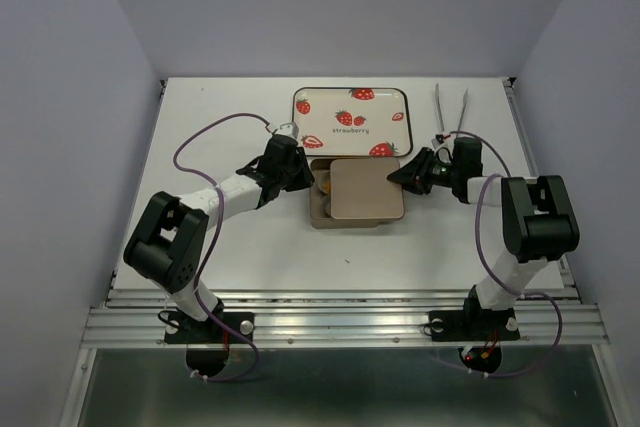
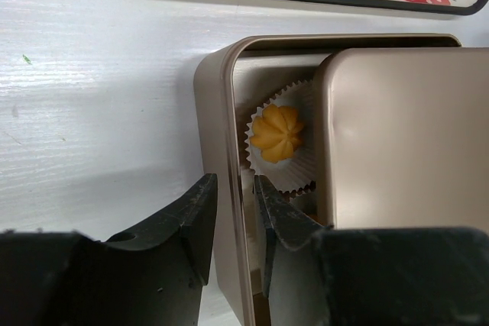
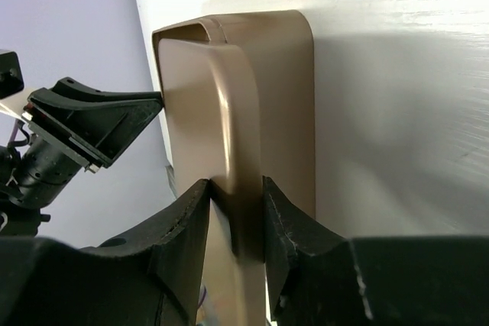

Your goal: Pack the cookies

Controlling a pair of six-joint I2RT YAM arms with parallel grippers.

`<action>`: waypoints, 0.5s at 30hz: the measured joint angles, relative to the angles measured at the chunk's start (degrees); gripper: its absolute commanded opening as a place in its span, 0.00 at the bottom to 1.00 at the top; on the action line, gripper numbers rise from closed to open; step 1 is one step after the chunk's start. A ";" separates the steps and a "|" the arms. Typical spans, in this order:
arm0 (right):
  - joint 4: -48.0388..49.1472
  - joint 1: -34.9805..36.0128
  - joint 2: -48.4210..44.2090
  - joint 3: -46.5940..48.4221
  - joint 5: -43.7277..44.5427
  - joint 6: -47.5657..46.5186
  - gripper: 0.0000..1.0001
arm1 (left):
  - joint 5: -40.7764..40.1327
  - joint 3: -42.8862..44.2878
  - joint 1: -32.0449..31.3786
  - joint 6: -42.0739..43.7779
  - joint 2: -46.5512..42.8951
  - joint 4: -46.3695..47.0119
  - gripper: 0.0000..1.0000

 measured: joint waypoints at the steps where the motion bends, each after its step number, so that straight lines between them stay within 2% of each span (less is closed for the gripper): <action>1: 0.00 0.35 0.00 0.00 0.09 0.02 0.37 | 0.02 0.00 0.00 -0.02 0.00 0.02 0.38; 15: 1.62 3.72 0.15 0.46 3.67 -0.17 0.37 | 0.31 0.00 0.00 -0.04 0.00 0.07 0.39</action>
